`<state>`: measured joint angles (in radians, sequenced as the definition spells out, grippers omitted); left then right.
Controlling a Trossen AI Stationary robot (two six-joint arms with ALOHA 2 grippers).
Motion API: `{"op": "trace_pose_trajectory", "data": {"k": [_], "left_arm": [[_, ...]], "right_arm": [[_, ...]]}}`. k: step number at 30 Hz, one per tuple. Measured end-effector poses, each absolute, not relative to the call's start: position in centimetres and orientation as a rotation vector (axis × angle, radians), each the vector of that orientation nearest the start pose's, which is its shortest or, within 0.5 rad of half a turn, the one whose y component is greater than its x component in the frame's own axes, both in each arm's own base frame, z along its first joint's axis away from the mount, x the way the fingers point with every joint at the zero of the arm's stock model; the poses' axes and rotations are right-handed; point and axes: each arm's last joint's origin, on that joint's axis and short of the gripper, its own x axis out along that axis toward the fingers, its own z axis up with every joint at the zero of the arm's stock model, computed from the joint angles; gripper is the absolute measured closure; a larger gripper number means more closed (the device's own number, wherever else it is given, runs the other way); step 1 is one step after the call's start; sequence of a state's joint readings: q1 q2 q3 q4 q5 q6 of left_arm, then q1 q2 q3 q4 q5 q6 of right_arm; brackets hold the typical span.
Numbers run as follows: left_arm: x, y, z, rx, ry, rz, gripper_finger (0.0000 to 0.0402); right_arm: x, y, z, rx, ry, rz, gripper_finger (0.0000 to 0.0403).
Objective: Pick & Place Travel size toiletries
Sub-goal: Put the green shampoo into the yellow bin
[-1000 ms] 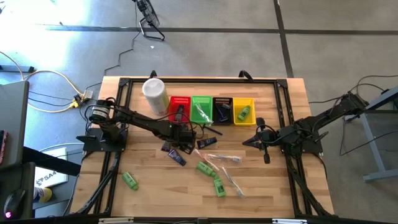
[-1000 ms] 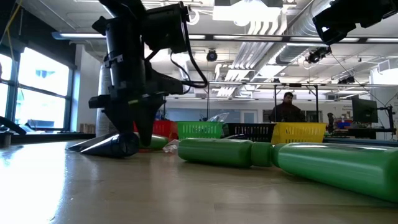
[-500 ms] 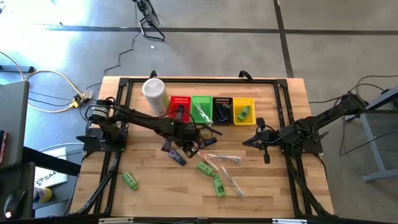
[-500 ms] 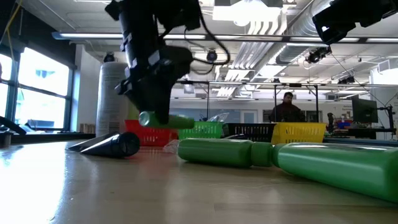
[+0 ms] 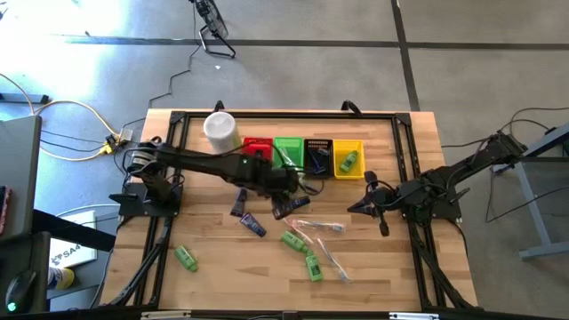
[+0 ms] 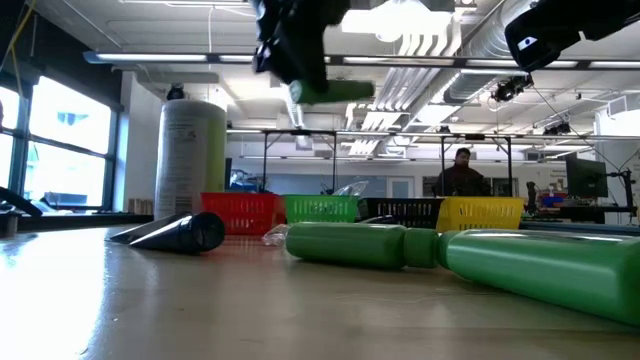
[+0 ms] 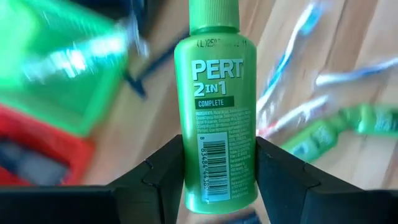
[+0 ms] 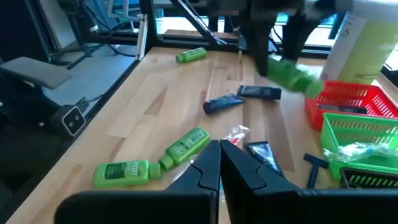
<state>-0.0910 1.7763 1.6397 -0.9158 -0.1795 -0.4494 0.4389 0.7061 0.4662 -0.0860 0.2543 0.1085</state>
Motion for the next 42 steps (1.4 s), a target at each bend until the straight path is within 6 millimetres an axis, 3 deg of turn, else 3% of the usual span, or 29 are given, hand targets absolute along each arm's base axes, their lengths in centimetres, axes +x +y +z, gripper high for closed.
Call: {"op": "trace_pose_trajectory", "data": {"k": [5, 11, 18, 22, 27, 31, 34, 42], "left_arm": [[38.2, -2.1, 33.5, -0.113, 0.825, 0.326, 0.0238], [38.6, 0.1, 34.4, -0.093, 0.747, 0.354, 0.0238], [39.8, 1.3, 30.9, -0.152, 0.644, 0.321, 0.0238], [40.2, 1.8, 28.9, -0.169, 0.574, 0.314, 0.0238], [40.2, 2.3, 27.4, -0.166, 0.521, 0.316, 0.0238], [40.3, 2.3, 27.3, -0.126, 0.491, 0.301, 0.0238], [40.5, 2.3, 27.7, -0.090, 0.455, 0.290, 0.0238], [40.6, 2.2, 27.8, -0.062, 0.452, 0.260, 0.0238]], "right_arm": [[15.0, 6.2, 24.4, -0.004, 0.317, 0.164, 0.0401], [15.0, 6.2, 24.4, -0.004, 0.312, 0.156, 0.0401], [15.6, 6.0, 24.6, 0.005, 0.265, -0.003, 0.0401], [16.0, 5.6, 24.0, 0.112, 0.257, -0.231, 0.0401], [16.0, 5.1, 20.5, 0.279, 0.246, -0.486, 0.0401], [15.5, 4.6, 17.5, 0.467, 0.133, -0.631, 0.0401], [15.4, 4.5, 16.5, 0.568, 0.056, -0.656, 0.0401], [15.9, 4.3, 16.6, 0.613, 0.109, -0.525, 0.0401]]}}
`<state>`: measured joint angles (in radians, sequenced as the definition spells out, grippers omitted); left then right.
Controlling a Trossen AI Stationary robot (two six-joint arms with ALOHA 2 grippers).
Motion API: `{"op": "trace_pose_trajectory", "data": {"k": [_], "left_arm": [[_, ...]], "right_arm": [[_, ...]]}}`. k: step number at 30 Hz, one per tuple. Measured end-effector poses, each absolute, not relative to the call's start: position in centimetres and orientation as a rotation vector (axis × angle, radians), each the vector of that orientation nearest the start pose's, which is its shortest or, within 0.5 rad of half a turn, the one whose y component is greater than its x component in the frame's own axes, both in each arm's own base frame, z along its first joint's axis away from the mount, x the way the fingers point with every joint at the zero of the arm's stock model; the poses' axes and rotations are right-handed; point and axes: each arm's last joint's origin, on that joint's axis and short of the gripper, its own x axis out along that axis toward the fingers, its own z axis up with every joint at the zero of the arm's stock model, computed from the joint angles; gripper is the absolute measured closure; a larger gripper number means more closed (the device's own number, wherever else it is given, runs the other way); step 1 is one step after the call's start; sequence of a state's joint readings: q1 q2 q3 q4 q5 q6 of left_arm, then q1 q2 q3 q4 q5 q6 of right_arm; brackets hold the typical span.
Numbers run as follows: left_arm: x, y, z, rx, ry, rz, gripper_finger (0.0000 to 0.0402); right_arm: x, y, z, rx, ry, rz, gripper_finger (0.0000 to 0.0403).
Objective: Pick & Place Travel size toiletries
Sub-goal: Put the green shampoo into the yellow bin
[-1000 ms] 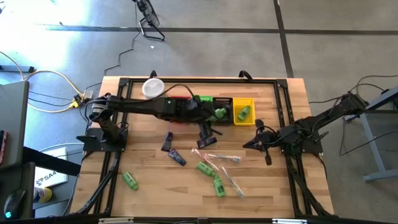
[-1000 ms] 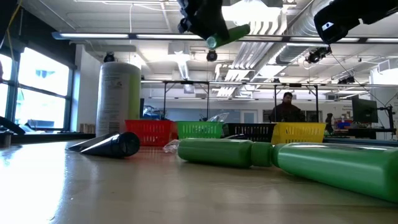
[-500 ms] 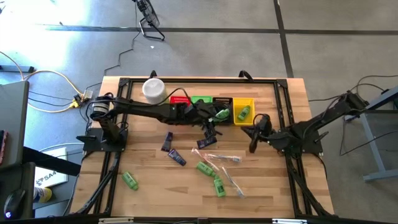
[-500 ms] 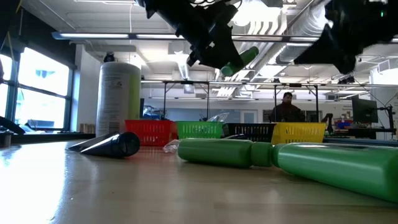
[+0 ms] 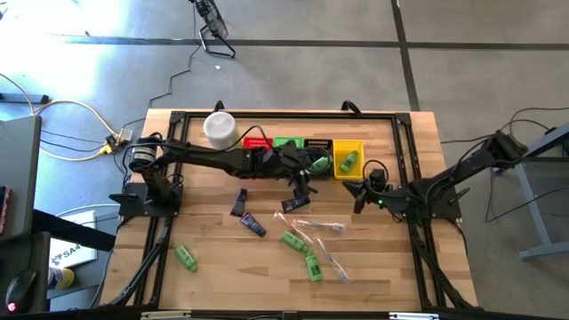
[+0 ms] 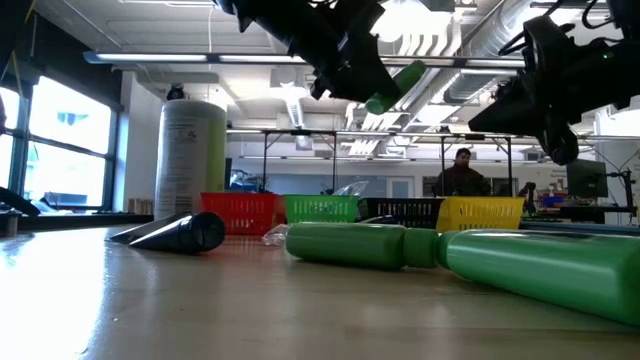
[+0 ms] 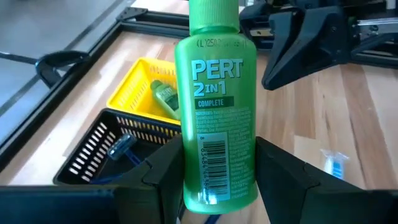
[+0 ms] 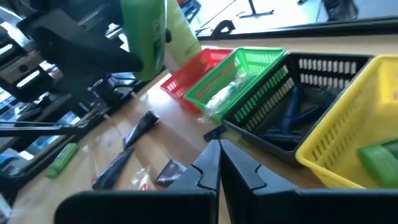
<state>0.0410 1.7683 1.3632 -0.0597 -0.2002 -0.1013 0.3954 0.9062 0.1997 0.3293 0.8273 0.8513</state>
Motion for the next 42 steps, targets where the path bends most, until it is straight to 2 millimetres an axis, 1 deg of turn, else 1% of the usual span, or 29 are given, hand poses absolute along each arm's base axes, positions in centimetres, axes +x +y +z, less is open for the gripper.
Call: {"op": "trace_pose_trajectory", "data": {"k": [3, 6, 11, 14, 17, 20, 23, 25, 27, 33, 37, 39, 42], "left_arm": [[40.6, 2.1, 27.8, -0.065, 0.452, 0.244, 0.0238], [40.6, 2.0, 27.8, -0.075, 0.454, 0.203, 0.0238], [40.7, 1.8, 27.8, -0.095, 0.454, 0.119, 0.0238], [40.8, 1.7, 28.1, -0.101, 0.446, 0.095, 0.0238], [40.9, 1.7, 28.6, -0.105, 0.431, 0.093, 0.0238], [41.0, 1.7, 28.9, -0.105, 0.419, 0.092, 0.0238], [41.0, 1.7, 29.0, -0.106, 0.418, 0.093, 0.0238], [41.0, 1.7, 29.0, -0.105, 0.419, 0.092, 0.0238], [41.0, 1.7, 29.0, -0.104, 0.419, 0.092, 0.0238], [41.0, 1.6, 29.0, -0.114, 0.420, 0.061, 0.0238], [41.0, 1.5, 29.0, -0.121, 0.421, 0.036, 0.0238], [41.0, 1.5, 29.0, -0.126, 0.421, 0.014, 0.0238], [41.0, 1.4, 29.0, -0.132, 0.417, -0.017, 0.0238]], "right_arm": [[16.1, 4.0, 16.6, 0.584, 0.122, -0.527, 0.0401], [16.2, 3.9, 16.8, 0.473, 0.129, -0.507, 0.0401], [16.7, 4.6, 18.1, 0.189, 0.135, -0.257, 0.0401], [16.8, 4.7, 18.5, 0.051, 0.118, -0.201, 0.0401], [16.8, 4.6, 18.6, 0.048, 0.105, -0.222, 0.0401], [16.8, 4.4, 18.6, 0.059, 0.096, -0.295, 0.0401], [16.7, 4.4, 18.6, 0.059, 0.095, -0.313, 0.0391], [16.8, 4.3, 18.7, 0.062, 0.090, -0.315, 0.0371], [16.8, 4.1, 18.7, 0.072, 0.089, -0.320, 0.0339], [16.9, 3.7, 18.7, 0.094, 0.086, -0.330, 0.0209], [17.1, 3.6, 18.8, 0.106, 0.079, -0.285, 0.0132], [17.2, 3.4, 18.9, 0.116, 0.067, -0.262, 0.0102], [17.5, 3.1, 19.1, 0.131, 0.043, -0.226, 0.0074]]}}
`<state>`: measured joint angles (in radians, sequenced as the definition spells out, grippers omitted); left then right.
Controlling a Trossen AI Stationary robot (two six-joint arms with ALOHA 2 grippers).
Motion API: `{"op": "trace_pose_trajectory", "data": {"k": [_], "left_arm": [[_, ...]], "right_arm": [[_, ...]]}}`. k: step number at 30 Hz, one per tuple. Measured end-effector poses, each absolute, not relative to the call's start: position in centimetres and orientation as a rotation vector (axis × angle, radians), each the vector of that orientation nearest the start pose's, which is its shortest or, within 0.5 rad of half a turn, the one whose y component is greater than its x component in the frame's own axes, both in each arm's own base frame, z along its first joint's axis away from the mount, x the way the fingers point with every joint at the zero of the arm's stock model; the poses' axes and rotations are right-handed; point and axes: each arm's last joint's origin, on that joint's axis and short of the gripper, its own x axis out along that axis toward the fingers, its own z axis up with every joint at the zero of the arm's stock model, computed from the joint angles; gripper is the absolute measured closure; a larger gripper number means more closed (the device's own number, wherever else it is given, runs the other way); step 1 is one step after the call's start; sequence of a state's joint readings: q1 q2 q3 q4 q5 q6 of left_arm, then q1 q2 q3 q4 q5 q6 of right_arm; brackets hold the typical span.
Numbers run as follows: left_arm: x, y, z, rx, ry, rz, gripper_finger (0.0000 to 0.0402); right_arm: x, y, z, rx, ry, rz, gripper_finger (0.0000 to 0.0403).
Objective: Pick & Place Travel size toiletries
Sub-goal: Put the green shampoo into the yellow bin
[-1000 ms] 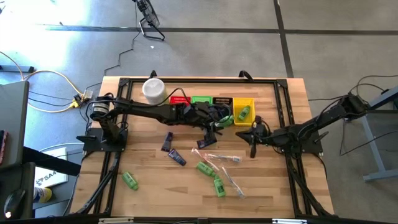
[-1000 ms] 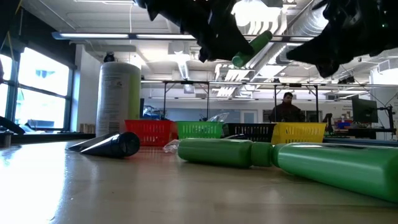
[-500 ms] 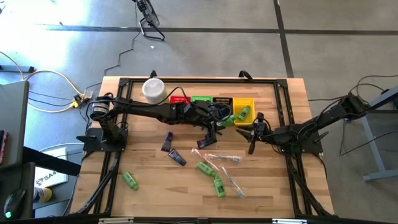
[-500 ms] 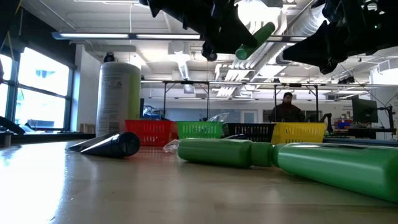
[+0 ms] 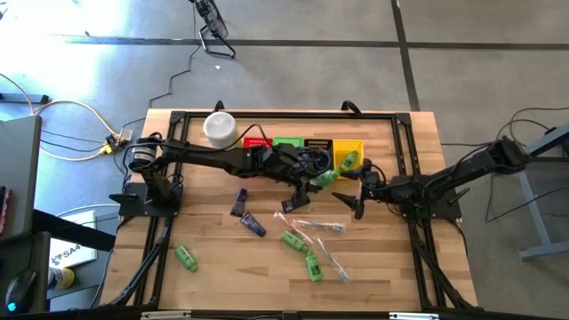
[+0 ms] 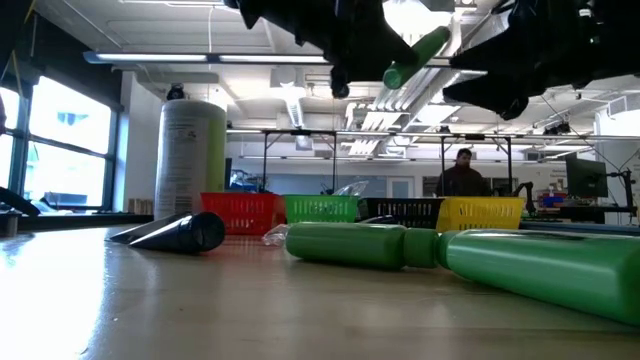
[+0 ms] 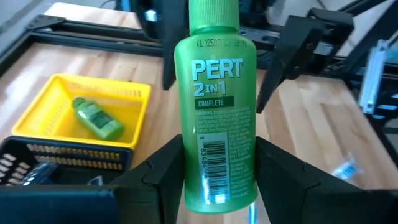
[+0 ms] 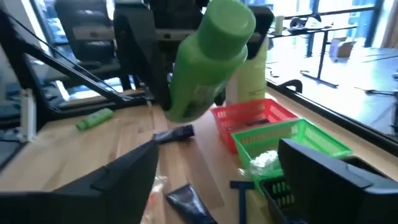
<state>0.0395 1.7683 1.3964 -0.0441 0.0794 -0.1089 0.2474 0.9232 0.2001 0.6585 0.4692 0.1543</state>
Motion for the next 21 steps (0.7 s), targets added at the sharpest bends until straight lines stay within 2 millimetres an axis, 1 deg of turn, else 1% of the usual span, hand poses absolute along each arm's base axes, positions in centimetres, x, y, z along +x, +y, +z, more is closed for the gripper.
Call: {"op": "trace_pose_trajectory", "data": {"k": [3, 7, 14, 21], "left_arm": [[41.0, 1.3, 29.1, -0.140, 0.405, -0.059, 0.0238], [41.2, 1.2, 29.4, -0.143, 0.375, -0.090, 0.0238], [41.2, 1.2, 29.5, -0.143, 0.373, -0.090, 0.0238], [41.2, 1.2, 29.4, -0.147, 0.373, -0.090, 0.0238]], "right_arm": [[17.9, 2.7, 19.5, 0.141, -0.001, -0.162, 0.0063], [18.5, 2.3, 19.7, 0.139, -0.046, -0.069, 0.0065], [19.3, 1.7, 19.8, 0.121, -0.130, -0.026, 0.0072], [20.1, 1.6, 19.4, 0.119, -0.170, 0.010, 0.0072]]}}
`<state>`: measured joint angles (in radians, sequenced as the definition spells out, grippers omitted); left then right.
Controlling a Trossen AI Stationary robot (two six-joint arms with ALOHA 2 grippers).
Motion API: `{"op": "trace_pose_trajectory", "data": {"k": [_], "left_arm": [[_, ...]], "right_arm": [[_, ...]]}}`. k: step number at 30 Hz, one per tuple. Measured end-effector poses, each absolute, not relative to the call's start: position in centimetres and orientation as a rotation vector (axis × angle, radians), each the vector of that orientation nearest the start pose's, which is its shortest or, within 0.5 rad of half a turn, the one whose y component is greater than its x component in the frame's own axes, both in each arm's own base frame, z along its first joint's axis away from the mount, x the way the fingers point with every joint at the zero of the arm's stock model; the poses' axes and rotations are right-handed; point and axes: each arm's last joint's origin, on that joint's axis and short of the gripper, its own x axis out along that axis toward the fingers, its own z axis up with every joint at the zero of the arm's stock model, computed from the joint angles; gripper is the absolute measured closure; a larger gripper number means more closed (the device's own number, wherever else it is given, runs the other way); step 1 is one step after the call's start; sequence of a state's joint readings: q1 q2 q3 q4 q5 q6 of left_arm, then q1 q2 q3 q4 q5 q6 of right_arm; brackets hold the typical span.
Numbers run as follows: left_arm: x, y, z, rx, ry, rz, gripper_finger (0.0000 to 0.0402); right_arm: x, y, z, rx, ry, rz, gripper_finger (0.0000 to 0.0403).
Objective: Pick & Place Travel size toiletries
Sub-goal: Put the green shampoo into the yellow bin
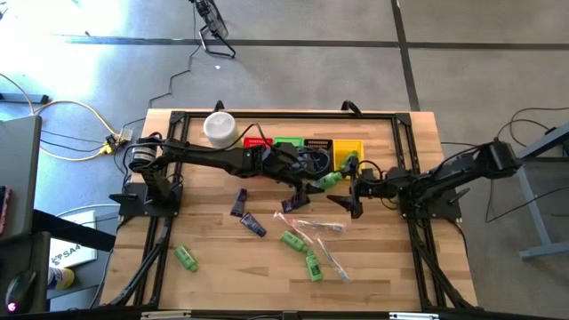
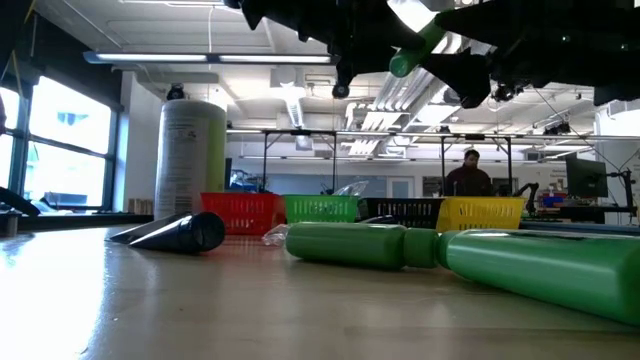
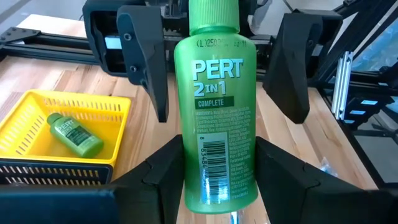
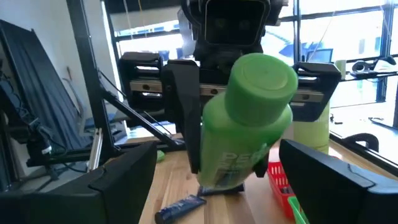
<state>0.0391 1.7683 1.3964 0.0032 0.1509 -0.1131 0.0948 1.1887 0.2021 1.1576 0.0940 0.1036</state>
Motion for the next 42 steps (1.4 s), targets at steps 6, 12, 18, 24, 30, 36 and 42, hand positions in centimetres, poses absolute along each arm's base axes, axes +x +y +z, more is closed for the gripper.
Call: {"op": "trace_pose_trajectory", "data": {"k": [6, 12, 18, 24, 30, 36, 42], "left_arm": [[41.2, 1.2, 29.4, -0.147, 0.374, -0.089, 0.0238], [41.1, 1.2, 29.4, -0.148, 0.378, -0.090, 0.0238], [41.1, 1.2, 29.4, -0.147, 0.377, -0.090, 0.0238], [41.1, 1.1, 29.4, -0.147, 0.378, -0.092, 0.0238], [41.1, 1.1, 29.4, -0.143, 0.378, -0.093, 0.0238], [41.1, 1.2, 29.4, -0.143, 0.378, -0.092, 0.0238], [41.1, 1.2, 29.4, -0.143, 0.379, -0.091, 0.0238]], "right_arm": [[21.6, 1.8, 19.7, 0.116, -0.177, 0.010, 0.0073], [22.2, 1.9, 20.0, 0.093, -0.182, 0.022, 0.0108], [22.1, 1.9, 20.1, 0.096, -0.185, 0.022, 0.0164], [22.1, 1.9, 20.1, 0.097, -0.186, 0.020, 0.0209], [22.1, 1.8, 20.1, 0.102, -0.187, 0.009, 0.0238], [22.1, 1.8, 20.1, 0.102, -0.187, 0.005, 0.0237], [22.1, 1.8, 20.1, 0.102, -0.187, 0.004, 0.0242]]}}
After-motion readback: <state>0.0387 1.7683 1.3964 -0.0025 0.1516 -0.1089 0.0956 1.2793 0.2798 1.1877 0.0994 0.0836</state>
